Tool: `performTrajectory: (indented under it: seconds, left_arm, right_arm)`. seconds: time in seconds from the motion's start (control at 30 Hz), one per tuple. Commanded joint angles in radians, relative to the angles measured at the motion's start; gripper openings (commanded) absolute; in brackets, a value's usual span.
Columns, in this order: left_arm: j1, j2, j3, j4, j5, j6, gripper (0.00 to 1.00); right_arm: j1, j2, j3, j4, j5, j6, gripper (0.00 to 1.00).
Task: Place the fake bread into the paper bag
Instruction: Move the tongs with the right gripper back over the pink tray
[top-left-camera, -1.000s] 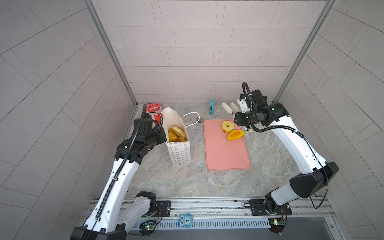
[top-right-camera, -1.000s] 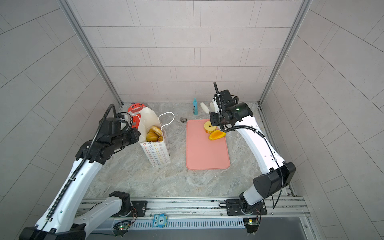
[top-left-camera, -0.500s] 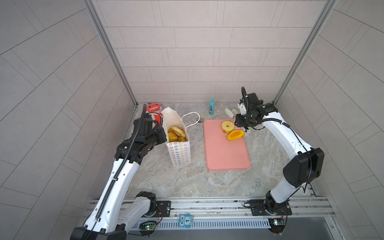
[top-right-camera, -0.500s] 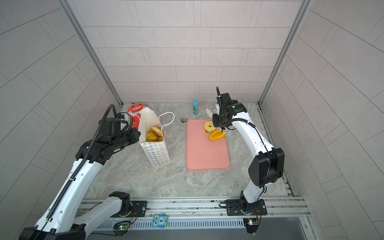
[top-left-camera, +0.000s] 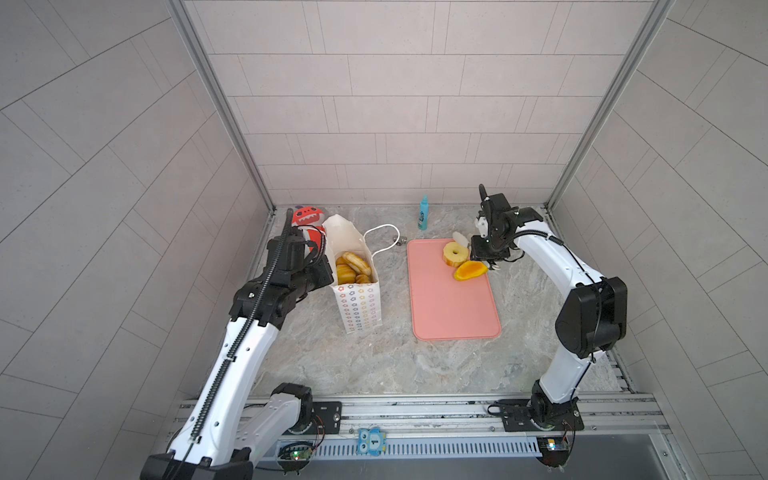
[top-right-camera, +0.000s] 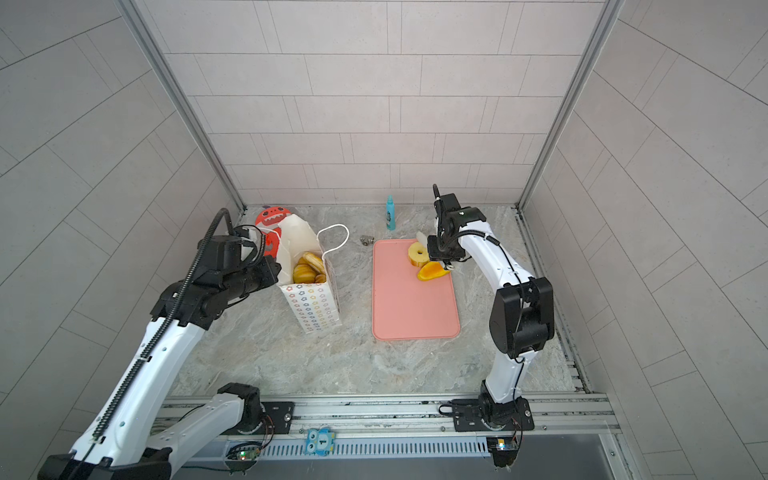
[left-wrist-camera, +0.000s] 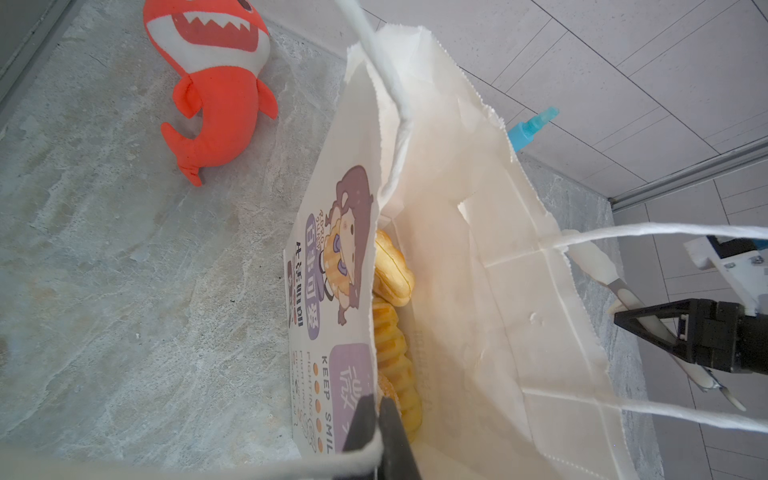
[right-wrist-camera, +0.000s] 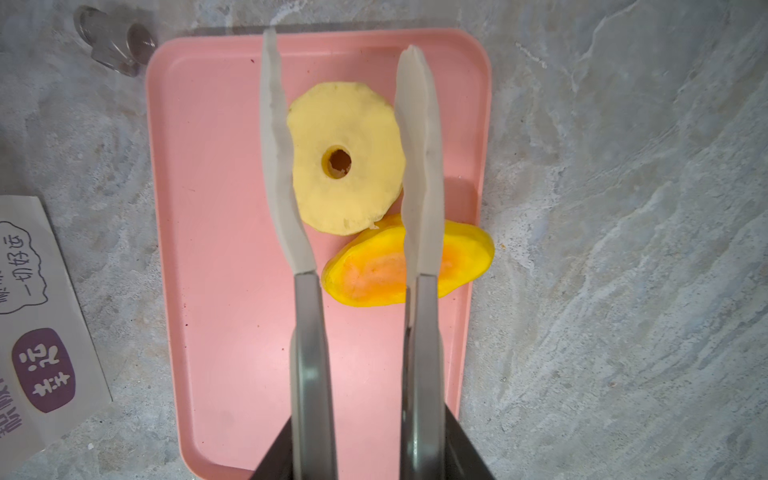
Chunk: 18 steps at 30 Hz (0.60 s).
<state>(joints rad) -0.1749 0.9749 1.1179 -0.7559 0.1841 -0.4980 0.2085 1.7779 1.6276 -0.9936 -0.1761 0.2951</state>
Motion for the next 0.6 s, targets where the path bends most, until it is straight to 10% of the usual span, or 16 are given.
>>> performTrajectory:
  seconds: [0.0, 0.57]
  left_arm:
    - [0.005, -0.005, -0.015, -0.009, 0.006, 0.005, 0.06]
    - [0.006, -0.006, -0.014, -0.012, 0.004, 0.007, 0.06]
  right_arm:
    - [-0.003, -0.007, -0.007, -0.025, 0.035, -0.011, 0.43]
    - [-0.003, 0.015, -0.036, -0.028, 0.053, -0.025, 0.44]
